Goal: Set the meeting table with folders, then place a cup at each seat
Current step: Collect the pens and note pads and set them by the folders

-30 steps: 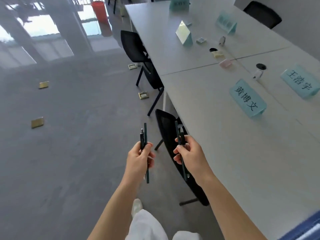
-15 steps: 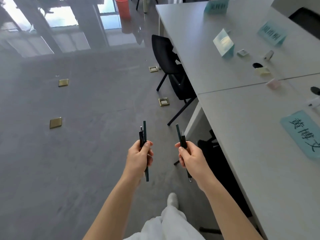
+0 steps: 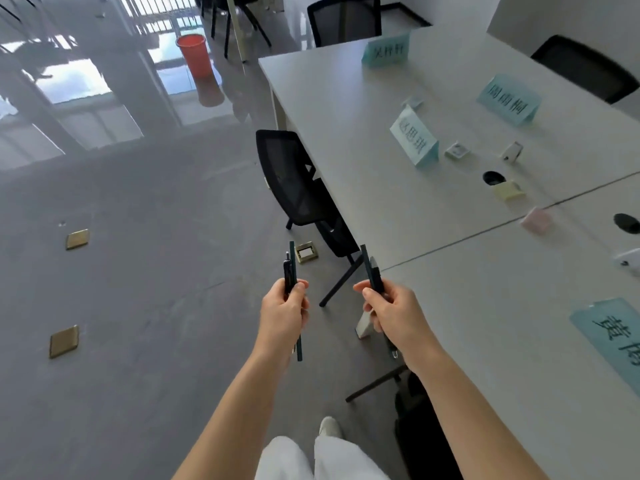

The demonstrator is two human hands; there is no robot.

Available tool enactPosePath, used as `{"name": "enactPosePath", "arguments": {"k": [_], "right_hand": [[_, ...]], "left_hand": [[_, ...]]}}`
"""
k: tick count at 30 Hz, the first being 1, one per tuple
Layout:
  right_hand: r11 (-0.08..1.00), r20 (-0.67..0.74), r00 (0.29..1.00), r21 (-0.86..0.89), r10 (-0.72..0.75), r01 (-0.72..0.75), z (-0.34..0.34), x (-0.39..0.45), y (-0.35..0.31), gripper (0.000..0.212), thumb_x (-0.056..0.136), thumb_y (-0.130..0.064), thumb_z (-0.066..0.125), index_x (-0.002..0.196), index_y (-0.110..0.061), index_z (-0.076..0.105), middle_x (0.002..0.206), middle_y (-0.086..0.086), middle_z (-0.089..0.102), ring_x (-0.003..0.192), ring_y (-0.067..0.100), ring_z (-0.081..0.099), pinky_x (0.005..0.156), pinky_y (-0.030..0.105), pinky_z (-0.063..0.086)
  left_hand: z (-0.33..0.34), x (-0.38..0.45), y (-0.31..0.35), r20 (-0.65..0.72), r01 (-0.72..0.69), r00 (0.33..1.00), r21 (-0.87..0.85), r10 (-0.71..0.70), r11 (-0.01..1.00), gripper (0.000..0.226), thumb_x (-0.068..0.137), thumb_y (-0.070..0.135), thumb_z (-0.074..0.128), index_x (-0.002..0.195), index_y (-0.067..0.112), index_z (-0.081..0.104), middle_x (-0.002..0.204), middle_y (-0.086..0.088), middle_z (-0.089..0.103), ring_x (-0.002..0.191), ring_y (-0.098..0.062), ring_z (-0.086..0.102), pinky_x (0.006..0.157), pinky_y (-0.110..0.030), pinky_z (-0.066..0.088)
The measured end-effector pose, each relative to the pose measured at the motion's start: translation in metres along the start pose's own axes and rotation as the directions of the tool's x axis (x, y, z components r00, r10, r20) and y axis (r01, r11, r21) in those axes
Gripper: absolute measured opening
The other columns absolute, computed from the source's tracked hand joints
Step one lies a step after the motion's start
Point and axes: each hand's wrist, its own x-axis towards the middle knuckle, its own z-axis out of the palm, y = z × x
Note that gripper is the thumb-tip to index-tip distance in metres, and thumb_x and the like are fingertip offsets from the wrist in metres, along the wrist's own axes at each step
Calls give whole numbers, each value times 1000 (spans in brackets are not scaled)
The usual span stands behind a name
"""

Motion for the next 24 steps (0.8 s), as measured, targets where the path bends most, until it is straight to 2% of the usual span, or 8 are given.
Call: {"name": "enactPosePath", "arguments": {"k": [6, 9, 18, 21, 24], "right_hand": [[994, -126, 990, 101, 64, -51, -15, 74, -13, 18, 96, -16, 50, 97, -19, 67, 66, 5, 52, 53, 12, 45, 53, 25, 41], [978, -194, 971, 181, 139, -104, -23, 106, -17, 19, 96, -17, 48, 98, -16, 66, 64, 3, 48, 52, 10, 43, 49, 22, 36], [920, -452, 834, 361, 315, -152, -40, 166, -36, 22, 97, -18, 45, 93, -10, 65, 63, 5, 47, 49, 13, 39, 48, 27, 31], [906, -504, 789, 396, 351, -151, -51, 178, -36, 23, 98, -20, 45, 95, -10, 65, 63, 4, 48, 51, 13, 40, 49, 27, 32], [886, -544, 748, 445, 381, -128, -67, 184, -33, 23, 98, -19, 45, 94, -8, 64, 61, 2, 47, 49, 13, 39, 47, 26, 31]], "left_hand": [[35, 85, 30, 102, 81, 991, 35, -85, 996, 12, 98, 13, 50, 92, 8, 60, 58, 3, 38, 48, -11, 33, 45, -24, 31], [54, 127, 43, 174, 105, 978, 70, -116, 992, 15, 99, 12, 49, 94, 5, 62, 57, 4, 36, 48, -11, 32, 45, -23, 29], [114, 222, 106, 459, 70, 875, 195, -154, 978, 15, 99, 11, 49, 97, 0, 60, 60, -8, 56, 39, -17, 39, 39, -25, 34], [139, 245, 112, 523, 7, 837, 278, -158, 960, 16, 100, 13, 49, 97, 3, 62, 65, -7, 55, 37, -15, 38, 37, -21, 33], [166, 257, 112, 565, -14, 803, 337, -190, 941, 17, 100, 13, 48, 94, 8, 63, 57, 0, 47, 39, -11, 35, 38, -20, 29]]}}
